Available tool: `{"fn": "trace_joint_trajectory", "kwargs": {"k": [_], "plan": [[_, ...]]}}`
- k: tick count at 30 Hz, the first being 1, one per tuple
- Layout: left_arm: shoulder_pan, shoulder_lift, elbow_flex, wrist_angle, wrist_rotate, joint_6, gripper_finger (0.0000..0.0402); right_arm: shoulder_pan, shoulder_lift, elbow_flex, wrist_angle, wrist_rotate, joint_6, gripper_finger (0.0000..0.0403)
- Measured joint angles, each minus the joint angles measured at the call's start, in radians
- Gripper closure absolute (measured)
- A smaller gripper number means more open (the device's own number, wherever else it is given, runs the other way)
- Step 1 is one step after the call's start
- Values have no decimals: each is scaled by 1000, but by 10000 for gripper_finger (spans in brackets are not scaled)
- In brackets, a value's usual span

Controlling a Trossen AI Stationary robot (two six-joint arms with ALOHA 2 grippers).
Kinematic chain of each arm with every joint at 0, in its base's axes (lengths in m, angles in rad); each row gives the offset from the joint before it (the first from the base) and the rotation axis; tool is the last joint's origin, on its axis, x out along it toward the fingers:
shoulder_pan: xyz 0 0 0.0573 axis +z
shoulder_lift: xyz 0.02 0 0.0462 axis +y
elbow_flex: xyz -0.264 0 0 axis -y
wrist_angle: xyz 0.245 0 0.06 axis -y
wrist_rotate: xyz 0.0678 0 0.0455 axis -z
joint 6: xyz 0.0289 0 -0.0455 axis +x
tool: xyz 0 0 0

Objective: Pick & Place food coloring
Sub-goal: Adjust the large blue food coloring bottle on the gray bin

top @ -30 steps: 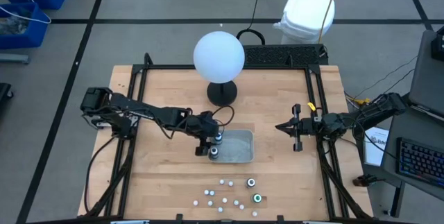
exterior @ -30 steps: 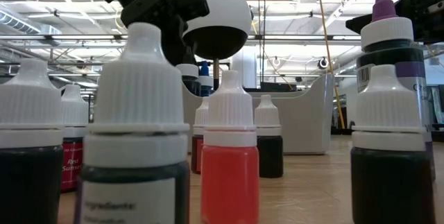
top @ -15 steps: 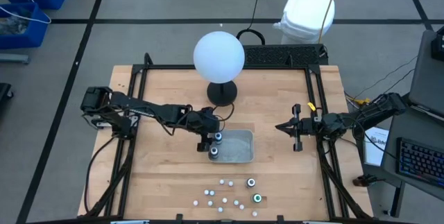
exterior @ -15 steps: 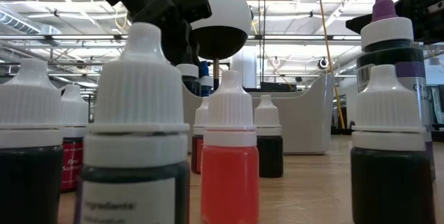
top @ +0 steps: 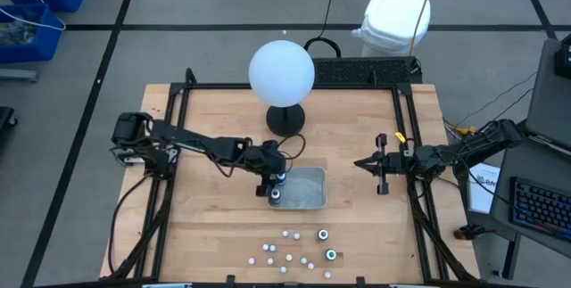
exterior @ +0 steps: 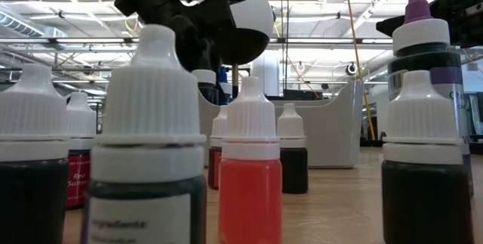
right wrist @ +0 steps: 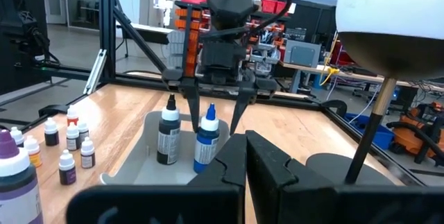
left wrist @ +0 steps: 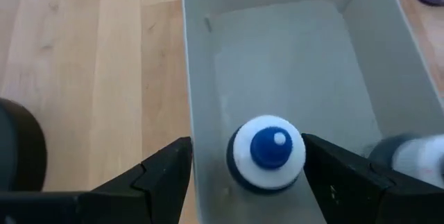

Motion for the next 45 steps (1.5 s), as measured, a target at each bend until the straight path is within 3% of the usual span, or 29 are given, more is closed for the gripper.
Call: {"fn": "trace_joint_trajectory", "kwargs": {"k": [19,23,33,45], "plan": [[0,-33,0,-1,0,-7,133,0,0,0,2,-1,-2,403],[0,-33,0,-12,0,-10,162,0,0,0,1,-1,-1,403],[0,-33,0,-18,0,-22,277,0,0,0,2,-1,-3,403],[-11,-33,0,-41,-1,-55,263,0,0,0,1,-1,-3,403]]}}
